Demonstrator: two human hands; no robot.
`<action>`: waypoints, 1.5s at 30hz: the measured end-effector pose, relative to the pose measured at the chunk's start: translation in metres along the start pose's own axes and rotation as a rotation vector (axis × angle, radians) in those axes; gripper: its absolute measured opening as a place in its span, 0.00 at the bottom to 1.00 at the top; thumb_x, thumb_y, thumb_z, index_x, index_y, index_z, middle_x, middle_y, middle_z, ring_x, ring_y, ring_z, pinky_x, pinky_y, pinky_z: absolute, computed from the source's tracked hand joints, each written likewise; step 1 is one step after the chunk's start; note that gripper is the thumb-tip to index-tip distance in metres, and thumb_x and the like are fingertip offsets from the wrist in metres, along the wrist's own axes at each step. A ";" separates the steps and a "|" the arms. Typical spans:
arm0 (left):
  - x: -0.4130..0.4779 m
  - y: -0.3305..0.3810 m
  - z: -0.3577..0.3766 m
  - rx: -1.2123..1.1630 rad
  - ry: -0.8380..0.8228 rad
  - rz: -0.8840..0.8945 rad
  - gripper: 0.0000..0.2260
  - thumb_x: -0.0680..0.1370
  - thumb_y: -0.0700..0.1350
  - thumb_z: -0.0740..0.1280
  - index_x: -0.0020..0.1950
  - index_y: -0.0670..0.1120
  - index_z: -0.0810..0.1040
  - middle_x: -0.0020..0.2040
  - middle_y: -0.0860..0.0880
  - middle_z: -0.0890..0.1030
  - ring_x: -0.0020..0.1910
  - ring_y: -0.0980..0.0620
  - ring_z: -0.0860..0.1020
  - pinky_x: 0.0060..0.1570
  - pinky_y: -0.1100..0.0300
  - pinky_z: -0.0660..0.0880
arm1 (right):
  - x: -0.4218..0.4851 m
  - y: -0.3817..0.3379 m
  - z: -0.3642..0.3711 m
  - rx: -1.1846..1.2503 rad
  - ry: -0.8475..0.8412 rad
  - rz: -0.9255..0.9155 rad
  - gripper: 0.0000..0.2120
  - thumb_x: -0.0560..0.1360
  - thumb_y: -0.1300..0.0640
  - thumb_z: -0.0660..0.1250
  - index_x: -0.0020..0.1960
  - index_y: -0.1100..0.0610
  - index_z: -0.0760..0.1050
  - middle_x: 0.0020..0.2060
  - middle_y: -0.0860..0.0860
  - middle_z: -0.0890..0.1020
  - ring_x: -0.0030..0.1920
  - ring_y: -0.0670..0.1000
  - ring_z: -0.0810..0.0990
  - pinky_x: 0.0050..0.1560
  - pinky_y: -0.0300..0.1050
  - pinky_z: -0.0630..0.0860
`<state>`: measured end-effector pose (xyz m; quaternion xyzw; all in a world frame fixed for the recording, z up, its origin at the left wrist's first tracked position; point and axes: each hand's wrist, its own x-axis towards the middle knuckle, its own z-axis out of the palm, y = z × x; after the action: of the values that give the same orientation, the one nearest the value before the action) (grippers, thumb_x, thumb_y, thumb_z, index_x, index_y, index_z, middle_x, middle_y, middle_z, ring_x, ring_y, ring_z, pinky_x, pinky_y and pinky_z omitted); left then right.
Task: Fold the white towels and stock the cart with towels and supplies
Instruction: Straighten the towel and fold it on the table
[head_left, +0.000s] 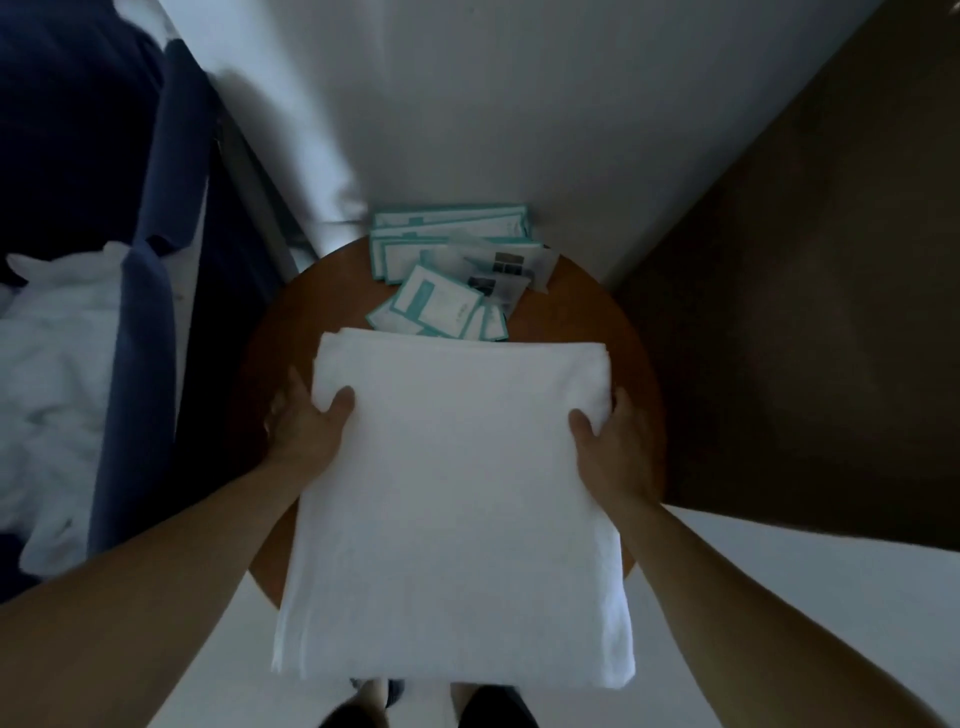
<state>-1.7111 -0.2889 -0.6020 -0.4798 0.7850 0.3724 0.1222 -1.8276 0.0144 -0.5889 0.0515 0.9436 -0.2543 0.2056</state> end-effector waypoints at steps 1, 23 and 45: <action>-0.010 -0.010 0.004 0.019 -0.009 -0.011 0.39 0.80 0.60 0.61 0.81 0.44 0.46 0.79 0.38 0.56 0.77 0.36 0.56 0.75 0.42 0.56 | -0.011 0.004 0.002 -0.035 -0.008 -0.013 0.36 0.80 0.41 0.62 0.80 0.56 0.53 0.76 0.57 0.64 0.74 0.60 0.65 0.72 0.58 0.66; -0.113 -0.121 0.040 0.123 0.085 0.174 0.32 0.80 0.55 0.62 0.79 0.42 0.57 0.77 0.38 0.63 0.73 0.35 0.63 0.72 0.40 0.63 | -0.141 0.075 0.032 -0.126 0.058 0.042 0.35 0.79 0.36 0.55 0.80 0.50 0.49 0.78 0.52 0.58 0.75 0.59 0.62 0.73 0.61 0.63; -0.123 -0.096 -0.002 -0.548 -0.414 -0.256 0.10 0.78 0.53 0.69 0.54 0.48 0.79 0.52 0.46 0.81 0.48 0.45 0.79 0.51 0.51 0.75 | -0.124 0.083 0.001 0.491 -0.406 0.470 0.42 0.58 0.36 0.81 0.65 0.56 0.73 0.58 0.54 0.79 0.56 0.59 0.79 0.62 0.60 0.76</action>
<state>-1.5668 -0.2344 -0.5781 -0.5036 0.5484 0.6396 0.1912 -1.6974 0.0867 -0.5767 0.2625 0.7575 -0.4232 0.4221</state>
